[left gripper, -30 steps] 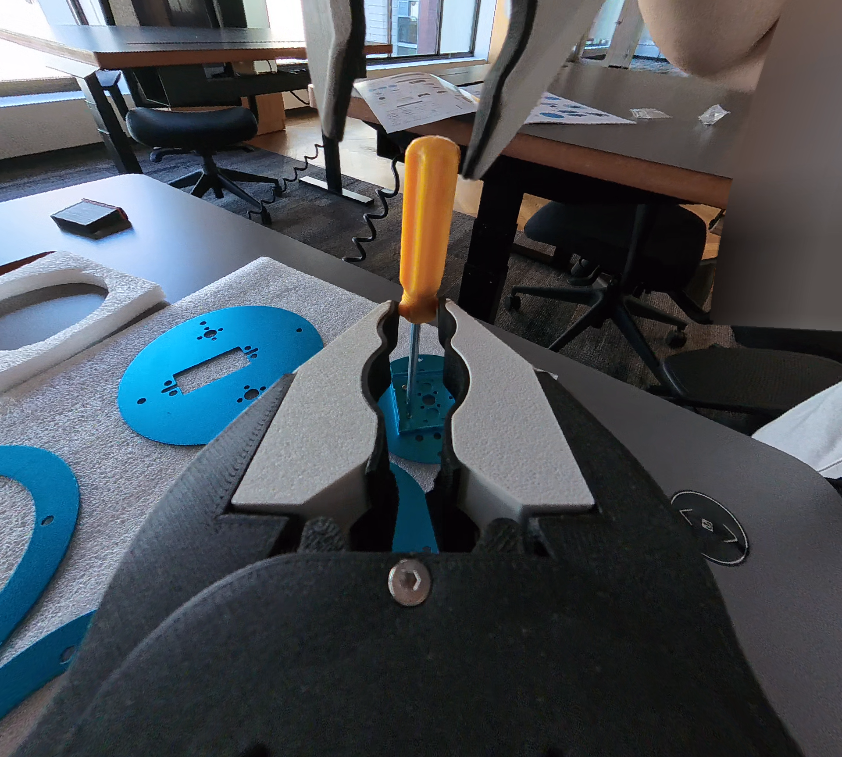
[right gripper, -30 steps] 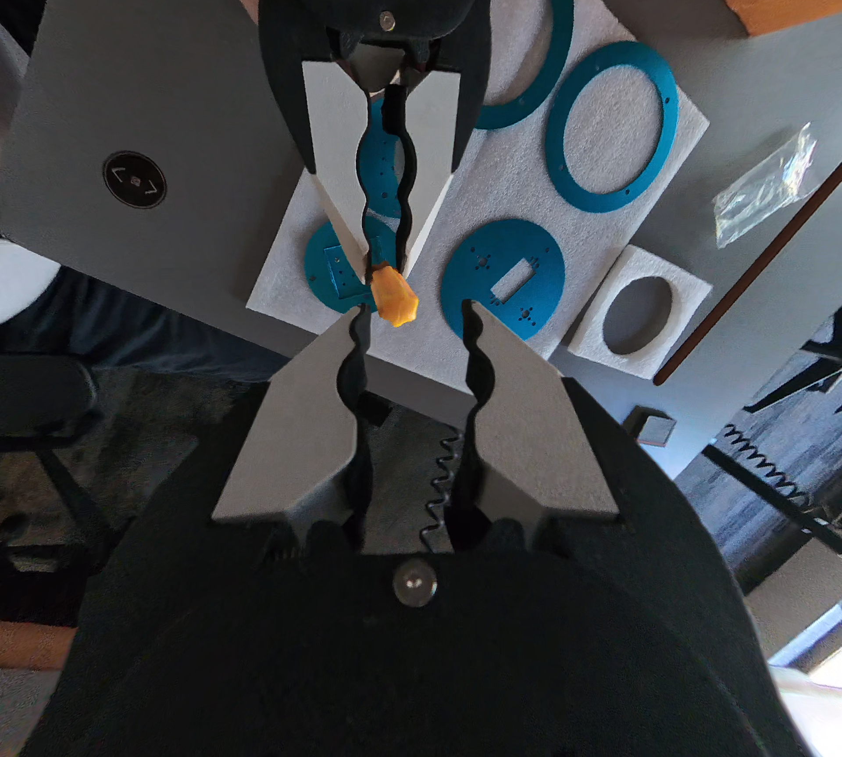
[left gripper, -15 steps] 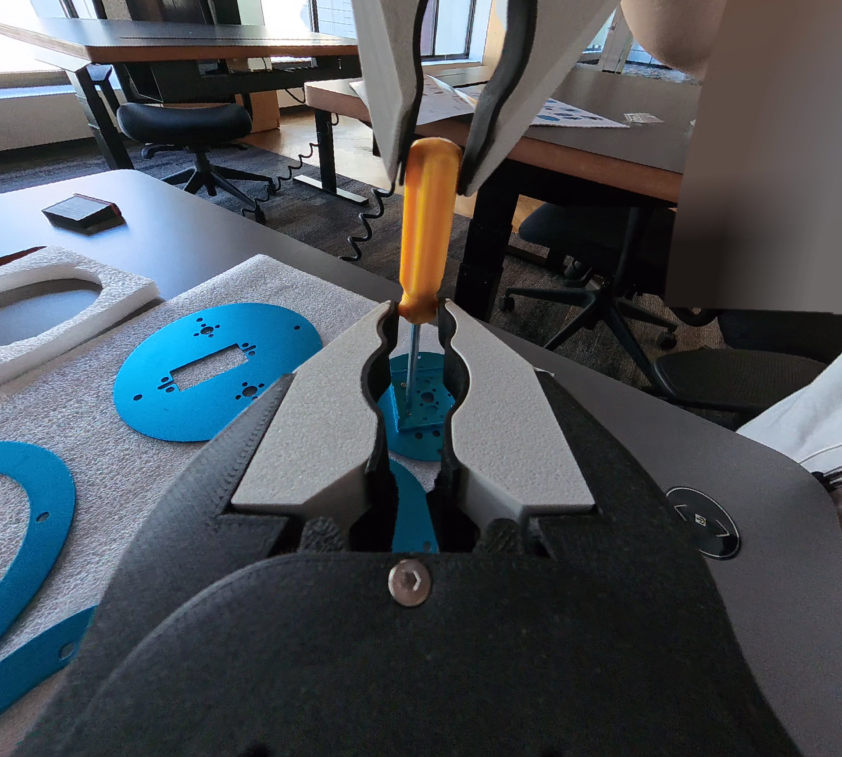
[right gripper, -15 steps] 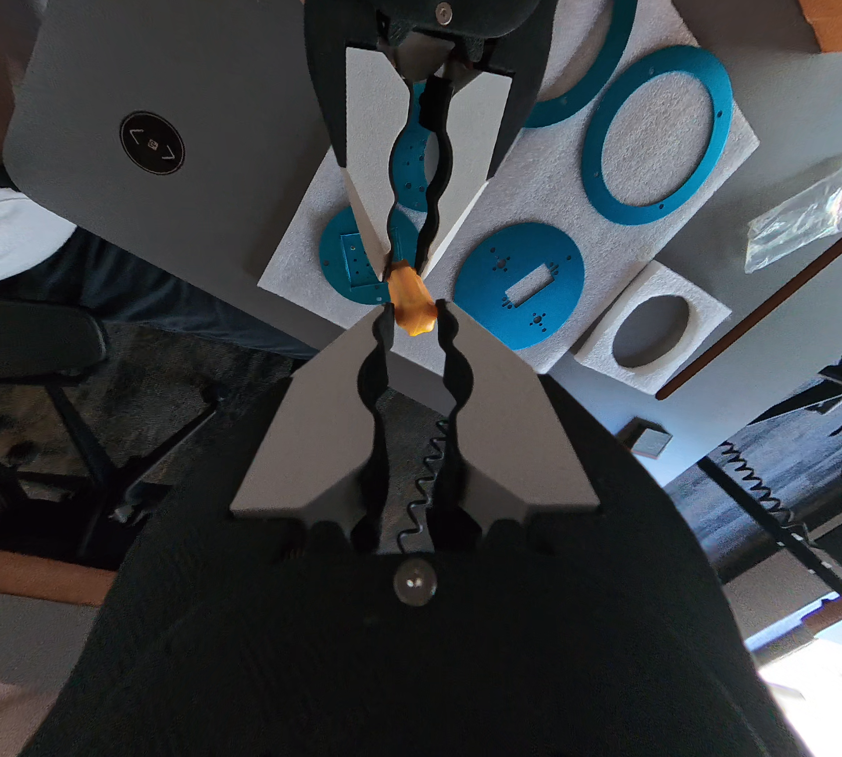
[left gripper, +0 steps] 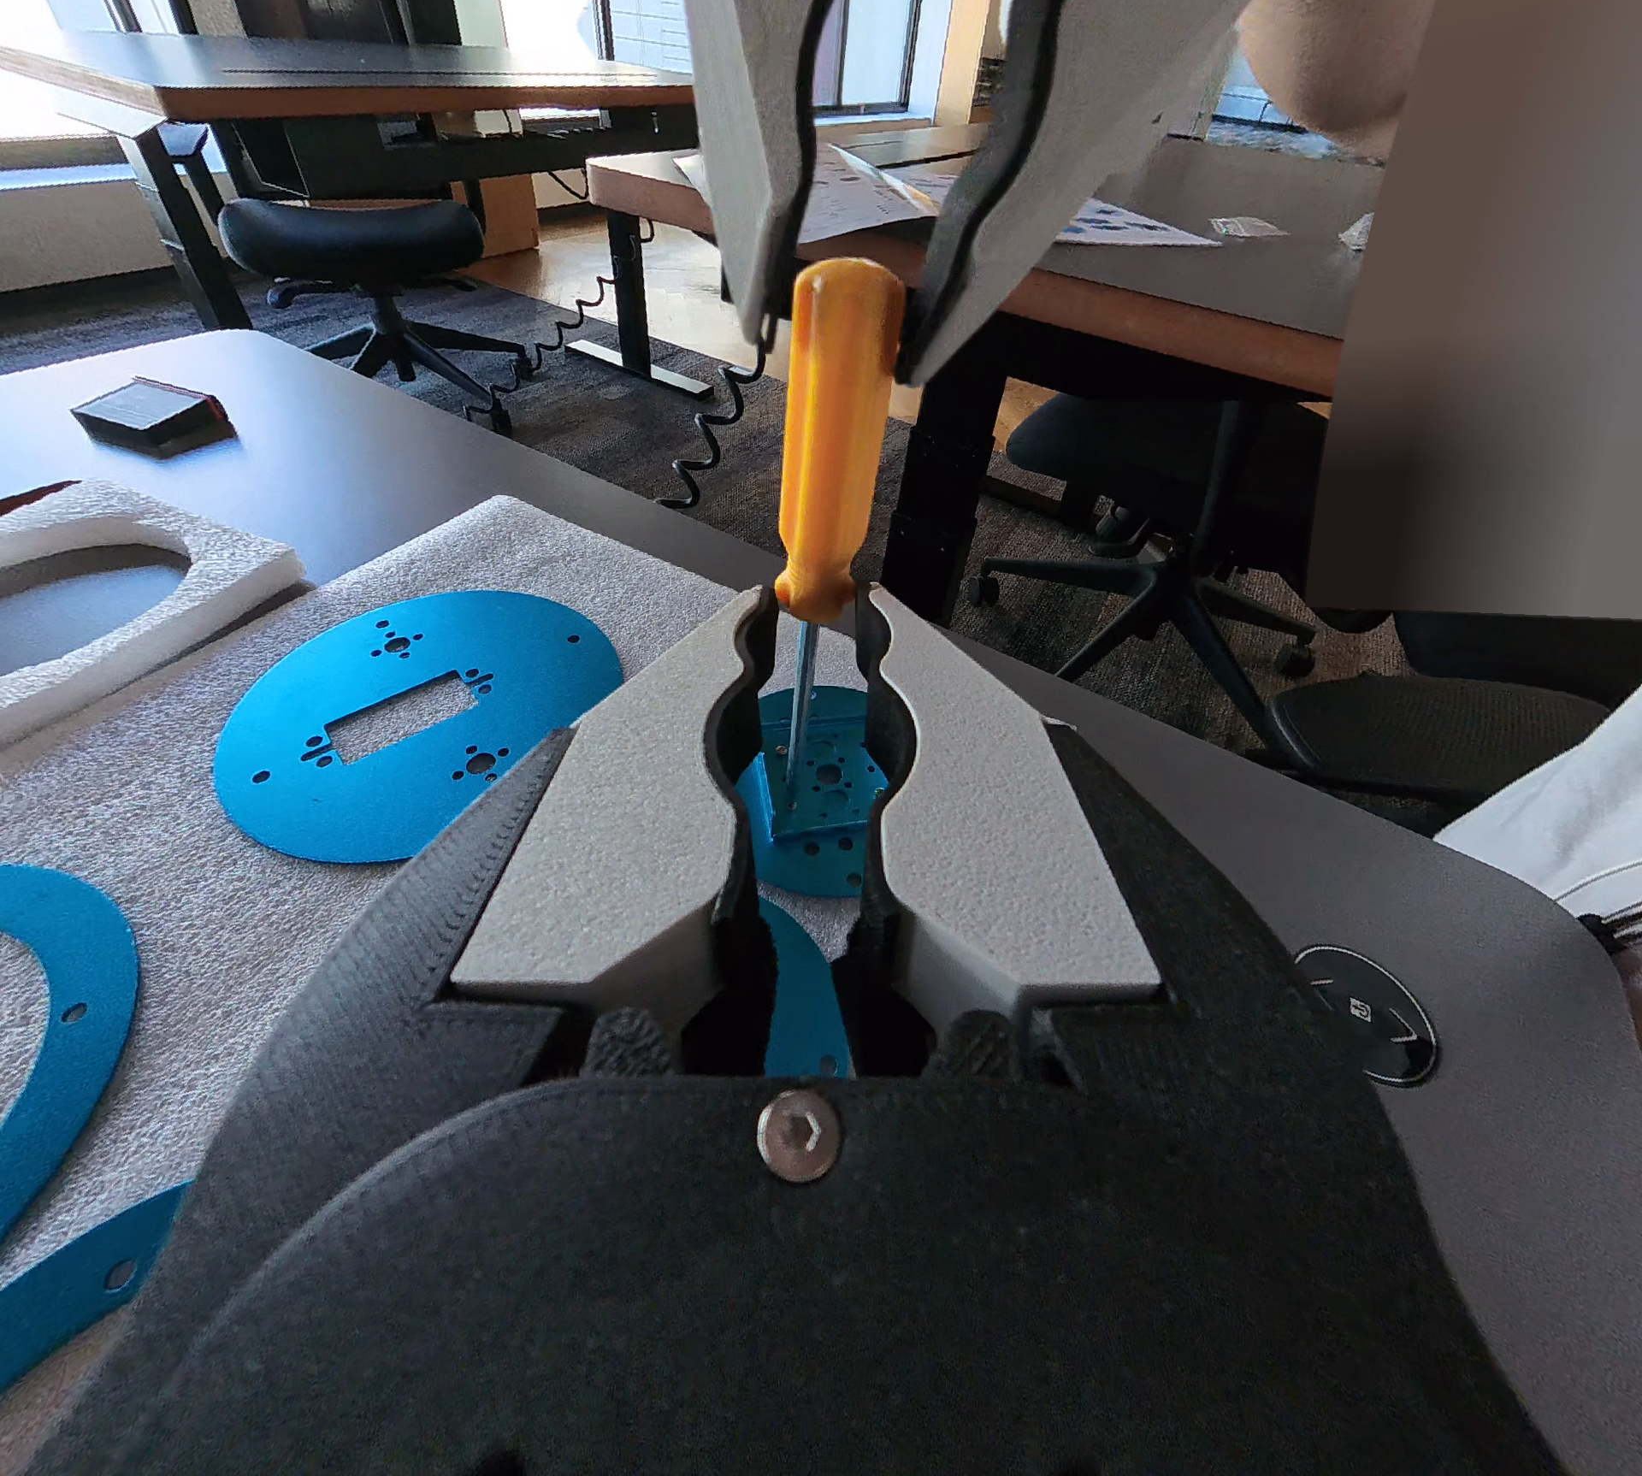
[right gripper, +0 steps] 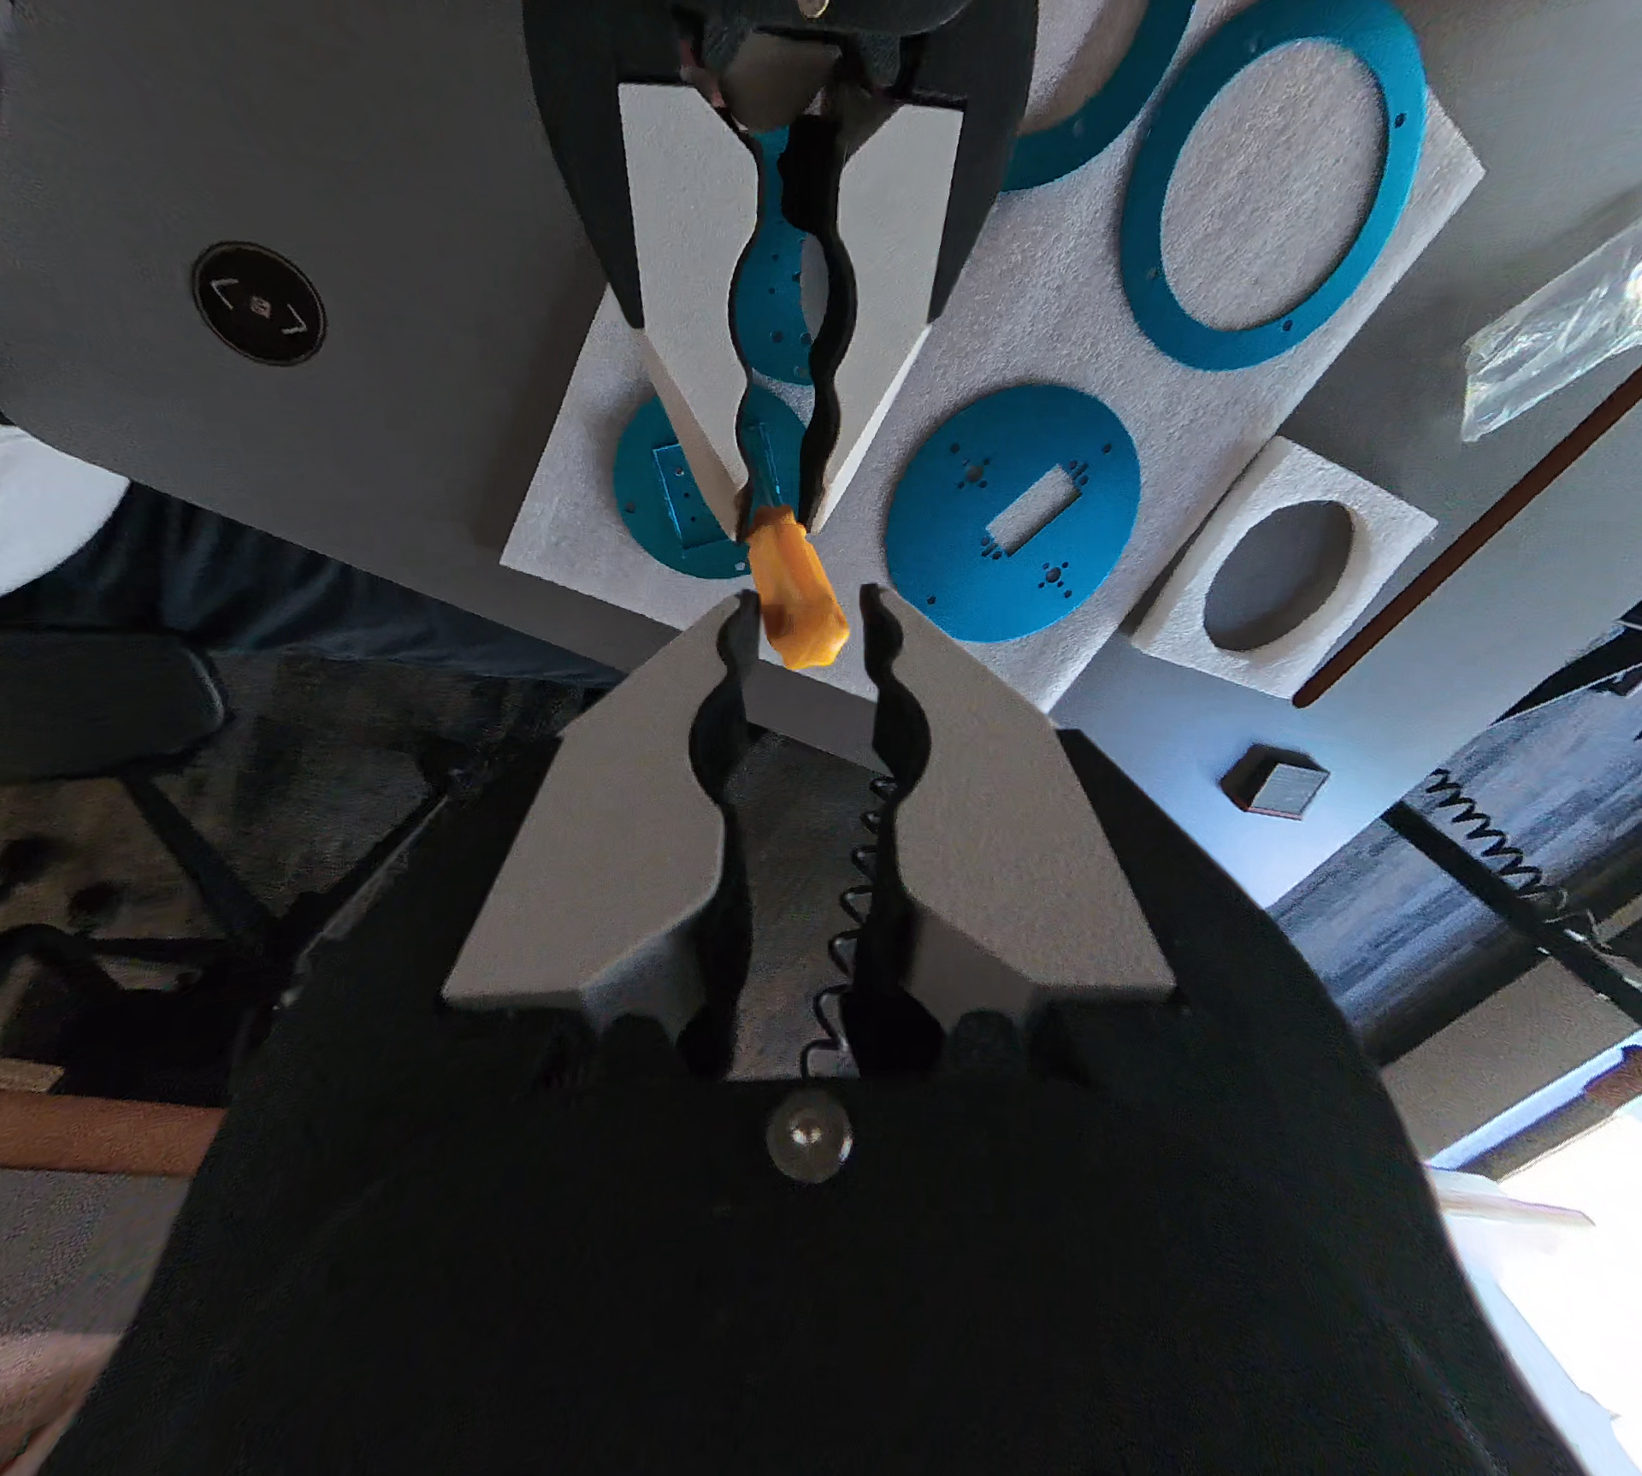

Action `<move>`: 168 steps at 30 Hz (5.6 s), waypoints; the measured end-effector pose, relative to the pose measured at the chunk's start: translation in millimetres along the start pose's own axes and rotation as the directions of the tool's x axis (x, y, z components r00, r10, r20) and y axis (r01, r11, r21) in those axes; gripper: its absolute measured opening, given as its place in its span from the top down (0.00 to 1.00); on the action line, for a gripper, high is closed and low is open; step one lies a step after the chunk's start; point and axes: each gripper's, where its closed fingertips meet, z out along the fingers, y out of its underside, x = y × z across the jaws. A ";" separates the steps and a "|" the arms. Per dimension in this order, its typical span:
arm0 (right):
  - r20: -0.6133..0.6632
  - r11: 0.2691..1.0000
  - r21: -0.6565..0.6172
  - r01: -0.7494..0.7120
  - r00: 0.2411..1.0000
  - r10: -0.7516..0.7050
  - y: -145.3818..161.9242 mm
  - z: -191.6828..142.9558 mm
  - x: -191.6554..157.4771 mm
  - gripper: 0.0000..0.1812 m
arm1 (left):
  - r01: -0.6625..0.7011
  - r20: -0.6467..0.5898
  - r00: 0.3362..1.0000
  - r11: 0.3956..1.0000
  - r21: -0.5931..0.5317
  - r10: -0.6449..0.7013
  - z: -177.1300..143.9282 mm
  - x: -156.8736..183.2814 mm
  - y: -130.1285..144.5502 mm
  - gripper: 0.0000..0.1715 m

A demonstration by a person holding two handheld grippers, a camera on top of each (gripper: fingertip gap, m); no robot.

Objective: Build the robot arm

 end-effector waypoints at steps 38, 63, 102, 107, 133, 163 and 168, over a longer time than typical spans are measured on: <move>0.041 0.990 -0.043 -0.135 0.990 0.137 17.3 8.0 1.5 0.85 | -0.009 0.022 1.000 1.000 0.004 0.009 0.9 -2.1 -1.8 0.92; 0.003 0.985 -0.037 -0.169 0.986 0.169 9.2 5.7 3.3 0.85 | -0.015 0.010 1.000 1.000 0.002 0.014 -0.3 -0.9 -0.9 0.95; 0.136 0.912 -0.031 -0.409 0.902 0.409 10.7 7.9 -0.5 0.91 | -0.023 0.019 1.000 1.000 0.002 0.023 -2.3 -0.5 -2.1 0.90; 0.138 0.897 -0.040 -0.440 0.887 0.442 10.9 8.1 0.5 0.91 | -0.035 0.072 0.997 0.999 0.001 0.035 -3.4 -7.4 -3.1 0.82; 0.122 0.983 -0.039 -0.181 0.975 0.185 8.2 9.3 -0.7 0.90 | -0.072 -0.006 0.997 0.997 -0.026 0.072 4.8 -1.4 -5.2 0.91; 0.083 0.966 -0.056 -0.251 0.963 0.255 10.9 19.3 -2.9 0.76 | -0.077 0.004 0.997 0.997 -0.011 0.077 3.8 -1.0 -5.5 0.92; 0.082 0.985 -0.009 -0.172 0.982 0.172 4.6 18.5 -3.1 0.90 | -0.084 -0.003 0.996 0.996 -0.014 0.084 3.8 0.3 -5.2 0.91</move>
